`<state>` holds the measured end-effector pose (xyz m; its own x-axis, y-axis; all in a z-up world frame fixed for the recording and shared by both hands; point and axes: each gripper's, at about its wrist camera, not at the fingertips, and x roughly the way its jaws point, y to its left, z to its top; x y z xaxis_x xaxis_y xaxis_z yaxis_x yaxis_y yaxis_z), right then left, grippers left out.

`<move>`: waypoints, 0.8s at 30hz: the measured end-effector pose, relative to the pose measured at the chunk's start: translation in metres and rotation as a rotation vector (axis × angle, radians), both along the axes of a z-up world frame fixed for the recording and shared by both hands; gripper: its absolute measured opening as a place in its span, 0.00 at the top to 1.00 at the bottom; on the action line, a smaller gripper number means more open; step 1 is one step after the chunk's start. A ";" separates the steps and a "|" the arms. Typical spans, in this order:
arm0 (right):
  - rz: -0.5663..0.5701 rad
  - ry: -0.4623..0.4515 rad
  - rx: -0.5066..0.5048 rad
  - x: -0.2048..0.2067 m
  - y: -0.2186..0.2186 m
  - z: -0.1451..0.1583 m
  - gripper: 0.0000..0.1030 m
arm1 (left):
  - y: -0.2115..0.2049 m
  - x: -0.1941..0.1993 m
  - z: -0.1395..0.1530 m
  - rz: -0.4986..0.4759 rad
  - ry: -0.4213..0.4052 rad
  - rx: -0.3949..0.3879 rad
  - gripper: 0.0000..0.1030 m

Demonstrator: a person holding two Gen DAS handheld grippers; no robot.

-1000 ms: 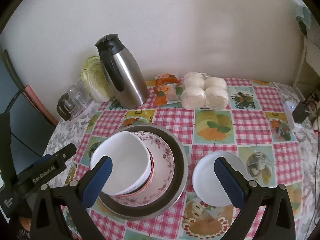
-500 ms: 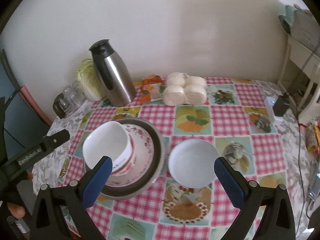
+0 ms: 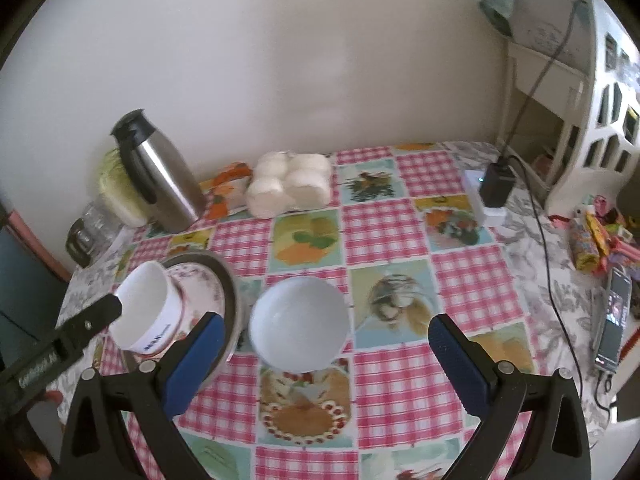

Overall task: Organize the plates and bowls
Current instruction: 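Move both grippers to the rim of the loose white bowl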

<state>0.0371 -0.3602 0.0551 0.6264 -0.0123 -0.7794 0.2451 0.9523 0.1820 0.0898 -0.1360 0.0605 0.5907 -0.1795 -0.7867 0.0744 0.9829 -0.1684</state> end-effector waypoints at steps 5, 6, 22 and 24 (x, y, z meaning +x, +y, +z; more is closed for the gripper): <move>-0.037 0.008 0.014 -0.003 -0.019 -0.005 0.00 | -0.025 -0.005 -0.009 -0.044 0.011 0.009 0.07; -0.042 0.012 0.017 -0.003 -0.021 -0.007 0.00 | -0.029 -0.006 -0.011 -0.052 0.013 0.014 0.07; -0.114 0.118 0.048 0.005 -0.053 -0.055 0.00 | -0.074 -0.001 -0.056 -0.130 0.099 0.046 0.07; -0.120 0.124 0.045 0.006 -0.055 -0.058 0.00 | -0.076 -0.001 -0.061 -0.133 0.109 0.049 0.07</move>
<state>0.0430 -0.4151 -0.0026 0.5214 -0.0445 -0.8522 0.3795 0.9065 0.1849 0.0888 -0.2123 -0.0001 0.4748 -0.2101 -0.8547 0.1880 0.9729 -0.1347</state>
